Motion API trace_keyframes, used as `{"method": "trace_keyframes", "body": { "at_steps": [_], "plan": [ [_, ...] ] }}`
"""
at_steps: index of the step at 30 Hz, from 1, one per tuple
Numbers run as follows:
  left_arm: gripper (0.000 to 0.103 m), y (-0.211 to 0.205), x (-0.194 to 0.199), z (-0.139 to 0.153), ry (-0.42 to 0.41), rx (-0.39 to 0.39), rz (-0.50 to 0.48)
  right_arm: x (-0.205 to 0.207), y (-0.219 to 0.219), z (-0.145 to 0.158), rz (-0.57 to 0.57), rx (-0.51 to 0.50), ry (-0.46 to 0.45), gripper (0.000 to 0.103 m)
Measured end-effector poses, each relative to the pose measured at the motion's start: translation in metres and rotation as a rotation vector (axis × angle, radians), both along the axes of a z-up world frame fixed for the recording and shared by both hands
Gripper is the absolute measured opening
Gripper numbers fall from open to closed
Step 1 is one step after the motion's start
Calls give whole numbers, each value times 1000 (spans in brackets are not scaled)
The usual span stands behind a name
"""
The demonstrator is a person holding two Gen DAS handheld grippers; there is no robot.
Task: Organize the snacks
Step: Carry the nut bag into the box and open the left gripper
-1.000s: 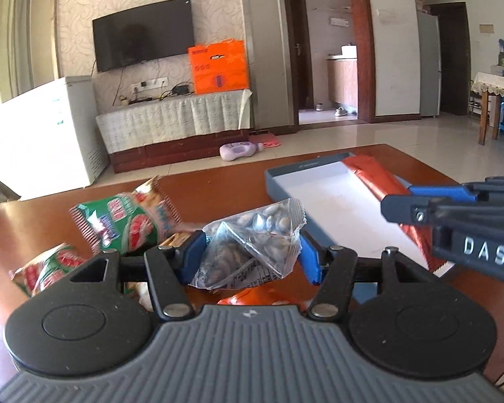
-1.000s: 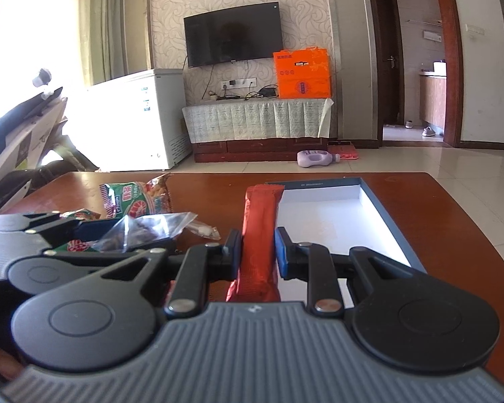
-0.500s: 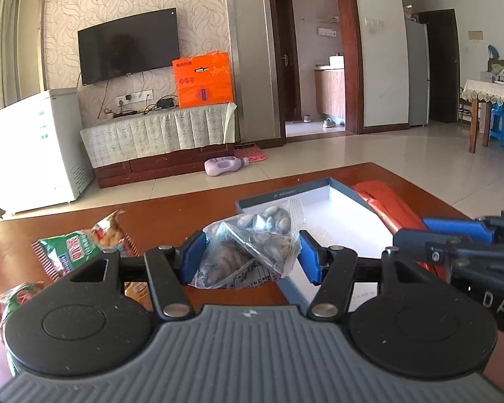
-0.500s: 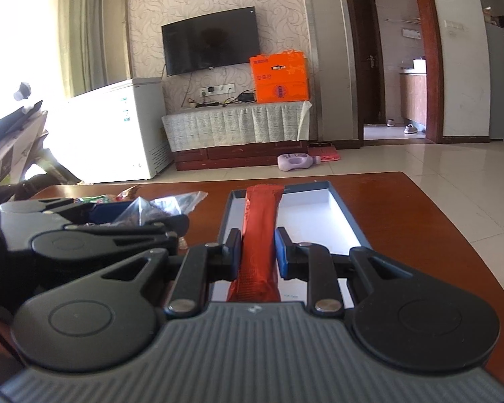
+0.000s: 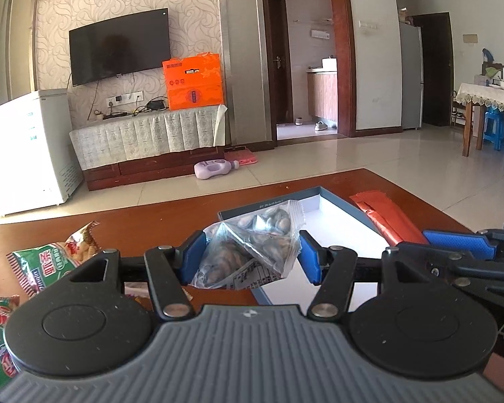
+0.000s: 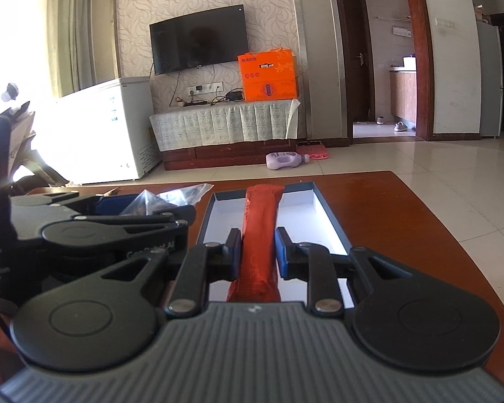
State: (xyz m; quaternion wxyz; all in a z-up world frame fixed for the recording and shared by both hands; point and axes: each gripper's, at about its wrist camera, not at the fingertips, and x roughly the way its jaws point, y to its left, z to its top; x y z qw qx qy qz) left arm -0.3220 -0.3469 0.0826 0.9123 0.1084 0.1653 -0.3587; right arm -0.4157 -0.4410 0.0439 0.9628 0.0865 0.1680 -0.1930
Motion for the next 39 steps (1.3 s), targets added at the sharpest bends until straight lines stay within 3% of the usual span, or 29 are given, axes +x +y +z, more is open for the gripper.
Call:
{"method": "trace_keyframes", "body": {
  "at_steps": [18,29,35,39],
  "plan": [
    [65,-51,32,-14,41,-23,-49,-2,-14,-6,-51,37,38,24],
    [66,-91,61,-42,124,25,-54,6,-25,-10,-47,46,80,24],
    [83,-95,66,-43,96,27,-39,11,-26,-11,-51,49,86,24],
    [83,-87,54,-45,59,40,-63,14,-26,-14,-47,52,89,24]
  ]
}}
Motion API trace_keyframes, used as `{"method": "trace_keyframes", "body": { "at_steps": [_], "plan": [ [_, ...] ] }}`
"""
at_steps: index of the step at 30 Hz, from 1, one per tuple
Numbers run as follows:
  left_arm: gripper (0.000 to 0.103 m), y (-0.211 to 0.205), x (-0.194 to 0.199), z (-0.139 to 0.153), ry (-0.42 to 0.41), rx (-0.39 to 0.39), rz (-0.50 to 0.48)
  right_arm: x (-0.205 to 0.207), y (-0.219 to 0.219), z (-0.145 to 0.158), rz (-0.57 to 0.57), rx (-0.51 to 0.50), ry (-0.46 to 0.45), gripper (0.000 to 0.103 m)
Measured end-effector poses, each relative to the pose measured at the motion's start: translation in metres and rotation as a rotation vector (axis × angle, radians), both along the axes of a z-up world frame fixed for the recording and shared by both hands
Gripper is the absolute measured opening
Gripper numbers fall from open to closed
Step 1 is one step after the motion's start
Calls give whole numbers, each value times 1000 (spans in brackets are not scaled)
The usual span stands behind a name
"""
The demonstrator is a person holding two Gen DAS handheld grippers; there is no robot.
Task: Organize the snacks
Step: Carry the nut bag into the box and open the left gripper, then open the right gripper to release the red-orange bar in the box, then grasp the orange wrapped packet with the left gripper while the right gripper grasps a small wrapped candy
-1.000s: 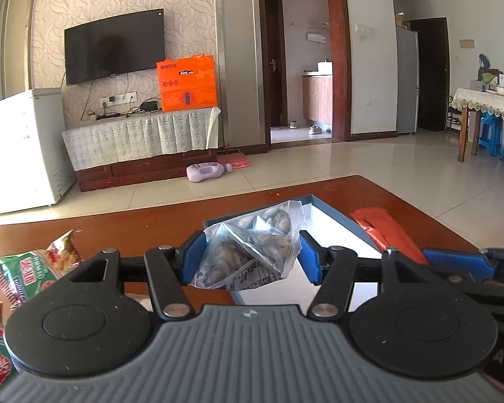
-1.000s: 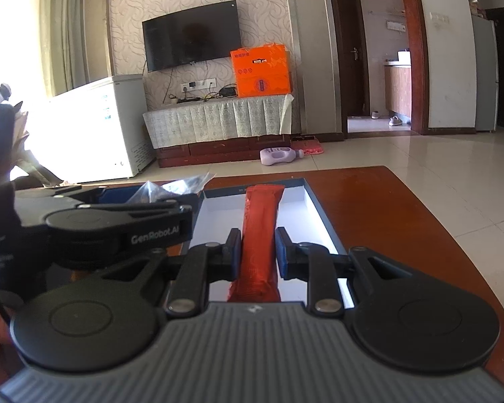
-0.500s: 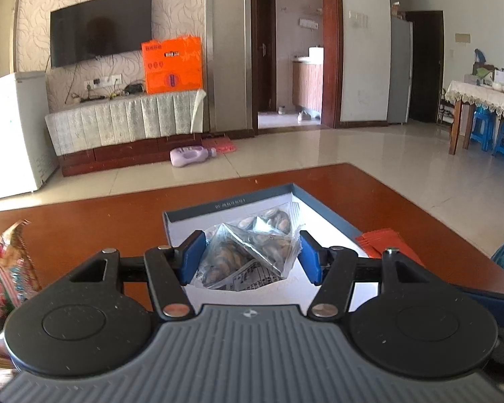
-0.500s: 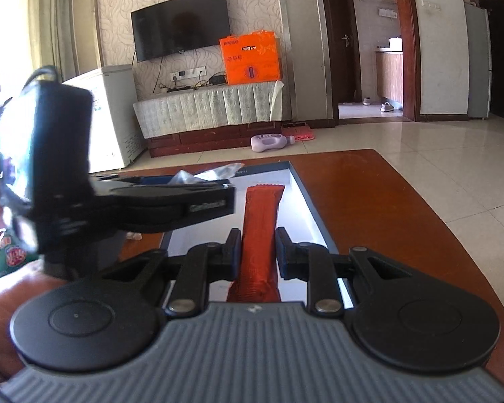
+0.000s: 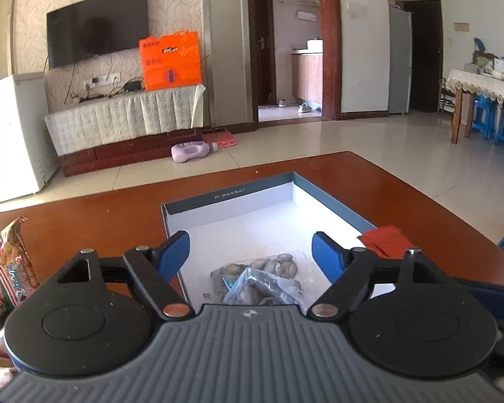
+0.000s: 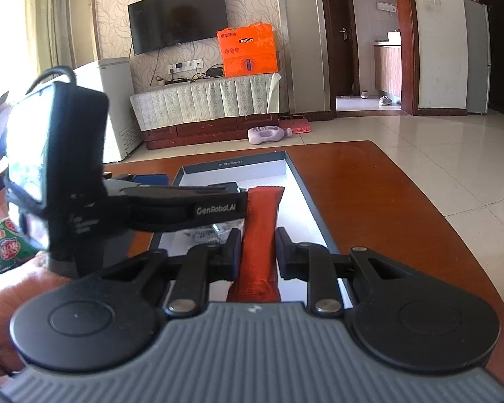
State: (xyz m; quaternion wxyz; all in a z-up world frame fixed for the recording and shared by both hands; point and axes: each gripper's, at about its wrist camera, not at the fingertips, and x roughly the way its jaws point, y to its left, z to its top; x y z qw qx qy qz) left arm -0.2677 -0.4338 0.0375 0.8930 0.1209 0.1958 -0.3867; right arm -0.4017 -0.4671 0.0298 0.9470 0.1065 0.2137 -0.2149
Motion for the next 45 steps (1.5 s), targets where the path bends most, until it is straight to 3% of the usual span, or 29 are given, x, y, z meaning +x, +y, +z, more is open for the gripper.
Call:
{"method": "trace_keyframes", "body": {
  "at_steps": [17,22,25,31,34,37,41,45],
  "plan": [
    [90,93,-30,-5,-67,60,86,31,-3,-18,-9,32,73,25],
    [90,129,-41,-11,-41,69,105,38,3,-23,-18,34,101,26],
    [91,155,-50,-16,-26,65,121,41,10,-23,-10,9,111,40],
    [91,197,-60,-33,19,83,161,25,22,-13,6,-21,50,41],
    [91,206,-63,-40,37,94,179,15,37,-5,77,-22,-5,41],
    [91,216,-66,-44,45,99,212,14,59,-1,221,-9,-14,41],
    [91,223,-64,-41,49,98,263,24,90,-10,366,5,76,40],
    [91,227,-62,-38,61,96,278,36,109,-20,374,-56,161,39]
  ]
}}
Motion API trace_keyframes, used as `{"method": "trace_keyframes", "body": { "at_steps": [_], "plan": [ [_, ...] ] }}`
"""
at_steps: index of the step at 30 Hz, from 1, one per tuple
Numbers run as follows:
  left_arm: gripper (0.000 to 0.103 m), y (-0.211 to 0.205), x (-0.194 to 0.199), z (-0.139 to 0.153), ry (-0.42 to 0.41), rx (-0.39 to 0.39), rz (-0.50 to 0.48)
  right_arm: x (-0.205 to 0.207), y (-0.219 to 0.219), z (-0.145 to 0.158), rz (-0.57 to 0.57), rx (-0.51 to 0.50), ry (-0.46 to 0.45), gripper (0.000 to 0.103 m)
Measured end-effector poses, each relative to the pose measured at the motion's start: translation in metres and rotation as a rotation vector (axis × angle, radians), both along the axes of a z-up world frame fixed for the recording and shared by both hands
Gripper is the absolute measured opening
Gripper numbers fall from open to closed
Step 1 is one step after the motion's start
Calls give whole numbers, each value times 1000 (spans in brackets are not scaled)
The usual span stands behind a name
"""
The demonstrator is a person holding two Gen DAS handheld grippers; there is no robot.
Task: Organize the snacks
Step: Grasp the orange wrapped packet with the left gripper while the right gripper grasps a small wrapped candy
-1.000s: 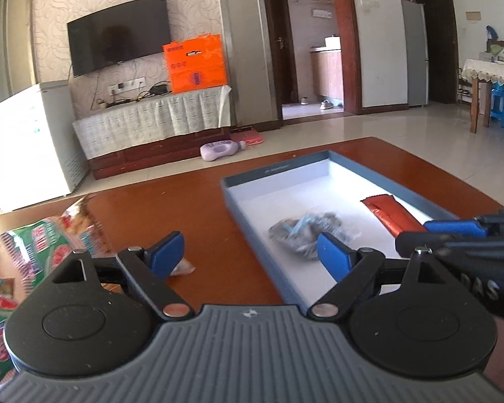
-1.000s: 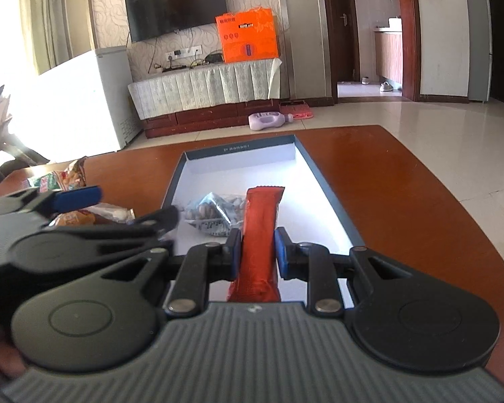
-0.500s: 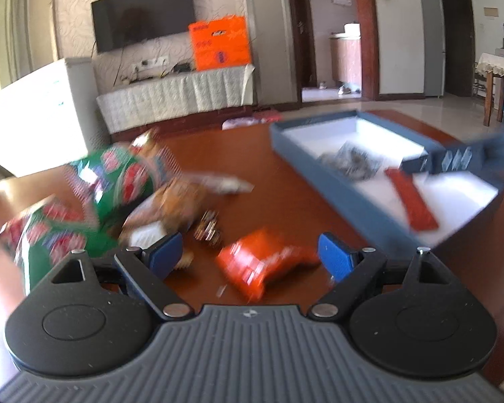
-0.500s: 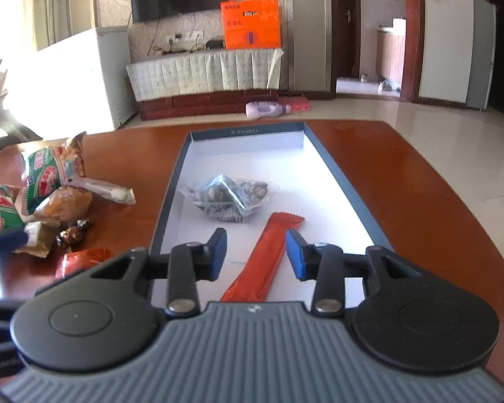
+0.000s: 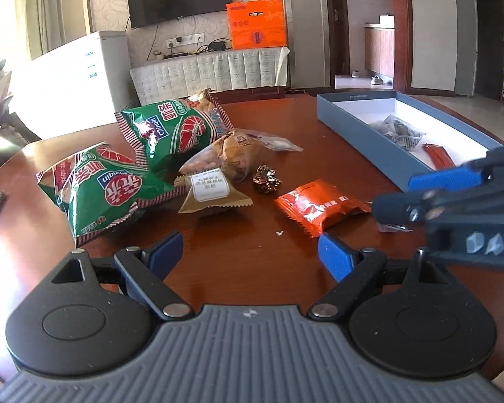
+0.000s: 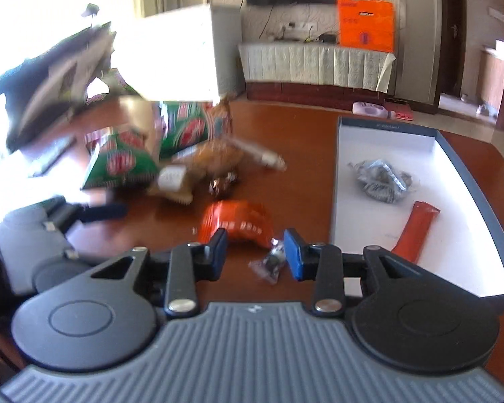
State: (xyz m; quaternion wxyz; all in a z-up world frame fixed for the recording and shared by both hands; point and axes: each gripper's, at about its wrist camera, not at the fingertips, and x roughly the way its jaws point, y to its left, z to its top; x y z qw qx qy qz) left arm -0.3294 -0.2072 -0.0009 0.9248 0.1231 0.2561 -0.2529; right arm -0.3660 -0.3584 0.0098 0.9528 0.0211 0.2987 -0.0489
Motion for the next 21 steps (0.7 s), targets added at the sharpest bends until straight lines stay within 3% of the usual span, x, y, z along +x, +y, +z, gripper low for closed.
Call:
{"method": "trace_keyframes", "body": {
  "at_steps": [3,4,13,17,21],
  "plan": [
    [91,0,1,0,11,3,-3,9,-4,-4,-54,7,28,38],
    [91,0,2,-1,13,2,-5,7,-8,-7,-64,9,33,29],
    [91,-7,1,-4,-6,41,-57,11,1,-17,-53,-90,77,12],
    [91,-8,5,-4,9,16,-129,4,-8,-16,-81,-99,91,14],
    [91,-15,14,0,78,-18,-272,-7,-27,-14,-129,-48,87,14]
  ]
}}
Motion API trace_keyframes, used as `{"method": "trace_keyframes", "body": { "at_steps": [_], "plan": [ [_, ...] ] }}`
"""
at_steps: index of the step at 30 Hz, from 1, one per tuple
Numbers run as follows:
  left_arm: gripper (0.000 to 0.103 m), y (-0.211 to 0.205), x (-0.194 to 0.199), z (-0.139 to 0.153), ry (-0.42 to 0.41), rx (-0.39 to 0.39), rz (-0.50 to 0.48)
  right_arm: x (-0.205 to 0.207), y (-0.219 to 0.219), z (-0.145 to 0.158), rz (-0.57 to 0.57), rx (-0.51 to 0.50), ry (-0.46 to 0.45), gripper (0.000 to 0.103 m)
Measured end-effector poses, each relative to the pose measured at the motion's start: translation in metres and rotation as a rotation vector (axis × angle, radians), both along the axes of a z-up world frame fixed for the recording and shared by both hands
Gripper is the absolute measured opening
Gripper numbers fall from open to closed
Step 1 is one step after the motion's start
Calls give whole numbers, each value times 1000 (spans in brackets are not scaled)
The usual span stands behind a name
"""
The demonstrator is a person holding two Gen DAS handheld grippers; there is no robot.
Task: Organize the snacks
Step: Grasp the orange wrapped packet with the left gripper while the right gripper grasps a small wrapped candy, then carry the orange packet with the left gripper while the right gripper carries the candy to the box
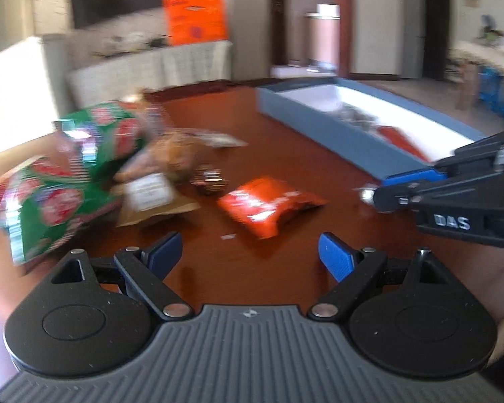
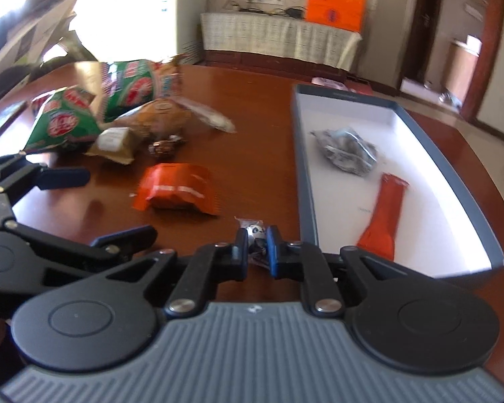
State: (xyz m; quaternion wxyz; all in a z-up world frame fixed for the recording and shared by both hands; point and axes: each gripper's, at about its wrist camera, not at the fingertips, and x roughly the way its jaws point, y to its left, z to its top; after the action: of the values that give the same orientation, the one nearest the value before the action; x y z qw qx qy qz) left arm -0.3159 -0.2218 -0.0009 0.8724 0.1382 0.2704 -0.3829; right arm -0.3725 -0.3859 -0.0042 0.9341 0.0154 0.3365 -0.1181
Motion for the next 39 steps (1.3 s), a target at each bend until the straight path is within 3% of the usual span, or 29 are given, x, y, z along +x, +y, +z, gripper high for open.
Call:
{"method": "trace_keyframes", "body": {
  "at_steps": [3,8,12,18,22,27,32,39],
  "plan": [
    [91,-10,1,3,-51,26,-68,-5,-5,1,-6,22,-3,14],
    [90,-25,24,2,62,46,-169,-2,-6,1,4,42,3,14],
    [91,-36,31,1,9,75,-226,-1,-7,1,1,62,-2,14],
    [91,-43,57,-2,60,57,-249,0,-8,2,9,57,3,14],
    [76,-42,57,-2,66,30,-255,2,-9,2,5,70,0,14],
    [54,-35,48,0,69,15,-219,2,-7,4,11,75,-11,15],
    [53,-32,37,4,63,38,-175,-1,-4,8,17,71,-32,15],
    [53,-20,38,15,46,50,-14,-9,-4,18,22,72,-87,15]
  ]
}}
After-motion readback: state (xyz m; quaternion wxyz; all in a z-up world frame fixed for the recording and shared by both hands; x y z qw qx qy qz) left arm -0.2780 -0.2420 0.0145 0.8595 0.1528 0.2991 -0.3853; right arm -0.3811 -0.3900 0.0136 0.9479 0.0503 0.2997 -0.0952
